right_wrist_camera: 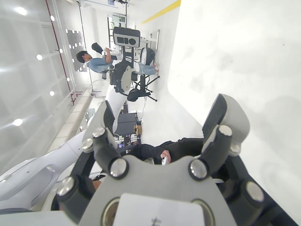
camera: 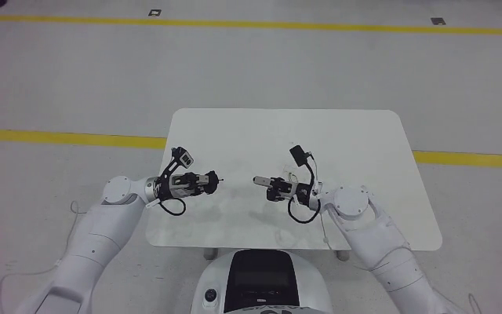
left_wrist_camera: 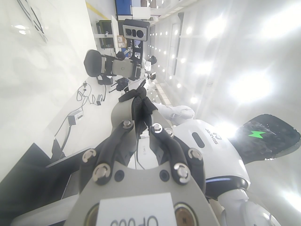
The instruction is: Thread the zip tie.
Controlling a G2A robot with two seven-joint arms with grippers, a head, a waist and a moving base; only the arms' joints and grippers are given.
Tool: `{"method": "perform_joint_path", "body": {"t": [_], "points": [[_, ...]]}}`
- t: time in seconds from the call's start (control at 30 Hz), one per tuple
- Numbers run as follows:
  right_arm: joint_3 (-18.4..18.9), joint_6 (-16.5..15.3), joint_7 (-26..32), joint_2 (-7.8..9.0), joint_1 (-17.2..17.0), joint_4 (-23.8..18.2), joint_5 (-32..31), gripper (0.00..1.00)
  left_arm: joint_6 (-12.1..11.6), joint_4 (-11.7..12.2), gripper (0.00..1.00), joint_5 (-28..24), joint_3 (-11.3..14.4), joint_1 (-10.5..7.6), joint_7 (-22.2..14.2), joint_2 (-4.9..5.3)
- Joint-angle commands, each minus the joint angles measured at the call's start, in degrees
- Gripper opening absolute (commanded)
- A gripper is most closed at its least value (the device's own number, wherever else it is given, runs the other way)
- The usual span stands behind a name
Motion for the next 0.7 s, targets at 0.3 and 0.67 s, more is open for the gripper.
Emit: {"method": "perform_joint_path", "body": {"t": [0.3,0.67], "points": [[-0.6,14.9,-2.4,1.07,0.9,-9.9,-17.9,1.0,0.0,0.0,0.0,0.0,0.0,0.0,0.0,0.0],[-7.0,19.1,11.5,-0.99,10.6,-2.5,-37.4,1.0,0.0,0.0,0.0,0.0,0.0,0.0,0.0,0.0]]}}
